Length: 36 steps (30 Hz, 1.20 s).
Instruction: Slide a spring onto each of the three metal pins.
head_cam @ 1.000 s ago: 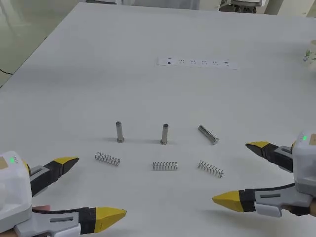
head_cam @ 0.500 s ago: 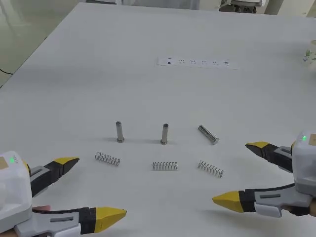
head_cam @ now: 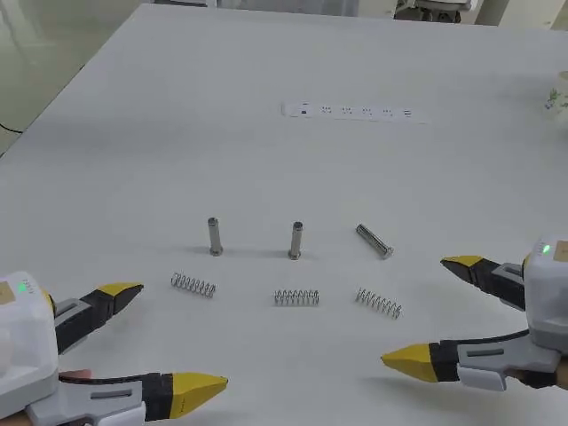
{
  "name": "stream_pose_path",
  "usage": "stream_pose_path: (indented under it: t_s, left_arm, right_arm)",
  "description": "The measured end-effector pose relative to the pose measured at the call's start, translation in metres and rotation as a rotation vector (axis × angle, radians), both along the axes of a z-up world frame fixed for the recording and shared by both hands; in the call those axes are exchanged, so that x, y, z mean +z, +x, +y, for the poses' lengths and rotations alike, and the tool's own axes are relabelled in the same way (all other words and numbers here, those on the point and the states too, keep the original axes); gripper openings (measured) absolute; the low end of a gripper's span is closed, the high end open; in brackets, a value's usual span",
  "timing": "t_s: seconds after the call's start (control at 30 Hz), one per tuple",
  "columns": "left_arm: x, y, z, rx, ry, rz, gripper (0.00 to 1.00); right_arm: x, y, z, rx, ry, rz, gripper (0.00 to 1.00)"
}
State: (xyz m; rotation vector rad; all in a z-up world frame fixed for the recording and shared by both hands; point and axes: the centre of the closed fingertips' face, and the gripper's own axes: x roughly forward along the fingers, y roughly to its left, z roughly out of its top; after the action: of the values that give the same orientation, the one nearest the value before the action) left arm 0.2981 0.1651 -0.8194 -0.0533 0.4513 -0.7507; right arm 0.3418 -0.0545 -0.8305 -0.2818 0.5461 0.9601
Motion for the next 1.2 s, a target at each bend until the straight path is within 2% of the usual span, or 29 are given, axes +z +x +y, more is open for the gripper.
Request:
stream_pose_path:
  t_s: [0.63, 0.9, 1.13, 1.2]
  left_arm:
    - [0.0, 0.0, 0.0, -0.004, 0.001, 0.0, 0.95]
    - [0.003, 0.001, 0.0, -0.003, 0.0, -0.005, 0.95]
    - [0.003, 0.0, 0.0, -0.006, 0.002, -0.003, 0.95]
    - [0.003, 0.0, -0.001, -0.006, 0.001, -0.005, 0.95]
  right_arm:
    - [0.002, 0.0, 0.001, -0.002, 0.007, 0.001, 0.96]
    - [0.008, 0.004, 0.0, -0.011, 0.014, -0.011, 0.95]
    - [0.023, 0.012, -0.001, -0.013, 0.017, -0.034, 0.94]
    - [0.025, 0.018, -0.001, -0.011, 0.008, -0.042, 0.93]
